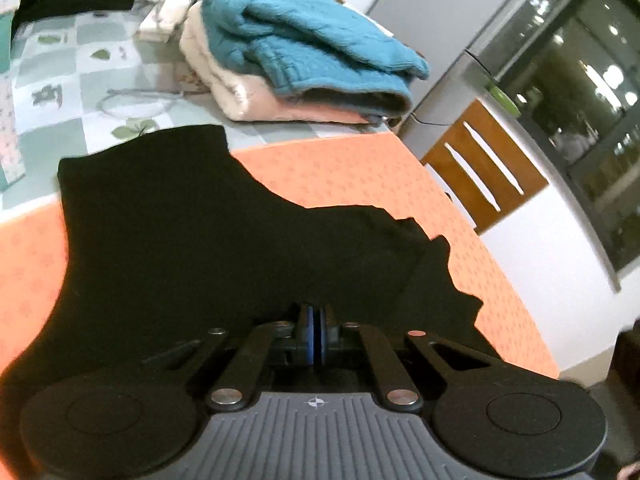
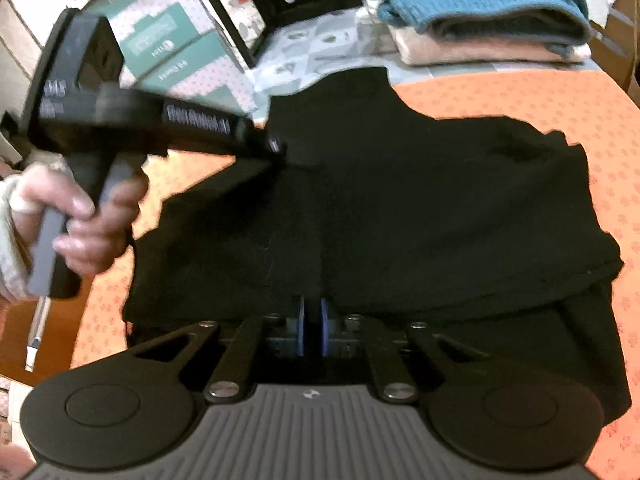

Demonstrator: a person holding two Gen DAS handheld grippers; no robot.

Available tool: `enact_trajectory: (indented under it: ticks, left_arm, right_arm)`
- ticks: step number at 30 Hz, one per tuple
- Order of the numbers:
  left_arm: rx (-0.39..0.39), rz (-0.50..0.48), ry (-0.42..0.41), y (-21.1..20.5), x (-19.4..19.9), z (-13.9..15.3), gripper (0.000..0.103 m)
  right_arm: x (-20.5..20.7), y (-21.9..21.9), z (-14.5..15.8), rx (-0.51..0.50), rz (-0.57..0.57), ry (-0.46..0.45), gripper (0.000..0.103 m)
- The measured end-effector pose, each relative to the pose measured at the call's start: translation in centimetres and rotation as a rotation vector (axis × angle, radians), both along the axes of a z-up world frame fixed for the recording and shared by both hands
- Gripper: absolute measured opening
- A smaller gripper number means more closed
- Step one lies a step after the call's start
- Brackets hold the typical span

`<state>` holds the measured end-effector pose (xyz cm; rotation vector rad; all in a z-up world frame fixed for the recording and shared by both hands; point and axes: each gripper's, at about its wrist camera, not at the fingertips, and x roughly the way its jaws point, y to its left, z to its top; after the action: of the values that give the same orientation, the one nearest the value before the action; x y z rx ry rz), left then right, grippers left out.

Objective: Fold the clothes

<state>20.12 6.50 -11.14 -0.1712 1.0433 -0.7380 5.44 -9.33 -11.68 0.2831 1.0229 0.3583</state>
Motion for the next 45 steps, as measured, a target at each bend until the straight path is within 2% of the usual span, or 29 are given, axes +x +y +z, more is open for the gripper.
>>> enact_trajectory:
  ticks: [2,4,7,10,12,16,19,25,34,39,41,42,43,45]
  left_arm:
    - [0.015,0.025,0.017,-0.4,0.5,-0.2,0.014]
    - [0.014,0.042,0.012,-0.4,0.4,0.0,0.029]
    - [0.021,0.059,-0.024,0.4,-0.4,1.3,0.036]
    - [0.071,0.088,-0.072,2.0,-1.7,3.0,0.044]
    - [0.093,0.111,-0.086,3.2,-2.7,3.9,0.046]
    - [0.125,0.166,-0.098,6.1,-5.2,5.1,0.046]
    - [0.128,0.217,-0.091,8.6,-7.6,5.2,0.046]
    - [0.149,0.310,-0.048,12.7,-12.9,4.0,0.047]
    - [0.229,0.364,-0.028,15.1,-18.6,1.5,0.048]
    - [0.200,0.384,-0.016,15.5,-20.1,0.9,0.047]
    - [0.188,0.374,-0.029,15.2,-20.5,0.9,0.041]
    - [0.181,0.369,-0.035,15.1,-20.7,0.9,0.031]
    - [0.173,0.361,-0.039,14.9,-20.9,0.9,0.026]
    - [0.158,0.346,-0.042,14.7,-20.9,0.7,0.024]
  right_arm:
    - [0.0,-0.1,-0.4,-0.013,-0.004,0.007,0.009]
    - [-0.1,0.2,-0.8,-0.042,0.007,0.013,0.010]
    - [-0.3,0.5,-0.6,-0.081,0.015,0.009,0.011]
    - [-0.6,0.5,0.4,-0.110,0.021,-0.018,0.014]
    - [-0.9,0.5,1.1,-0.128,0.024,-0.037,0.015]
    - [-0.7,0.2,2.6,-0.135,0.009,-0.073,0.018]
    - [-0.4,-0.1,3.8,-0.138,-0.004,-0.100,0.027]
    - [0.3,0.4,4.7,-0.138,0.000,-0.115,0.028]
    - [1.2,2.4,5.0,-0.167,0.043,-0.122,0.031]
    - [1.4,3.1,5.4,-0.188,0.053,-0.134,0.031]
    - [1.5,3.2,5.5,-0.197,0.055,-0.136,0.031]
    - [1.5,3.2,5.6,-0.202,0.056,-0.136,0.031]
    - [1.6,3.1,5.6,-0.206,0.056,-0.136,0.031]
    - [1.6,3.0,5.5,-0.212,0.057,-0.132,0.031]
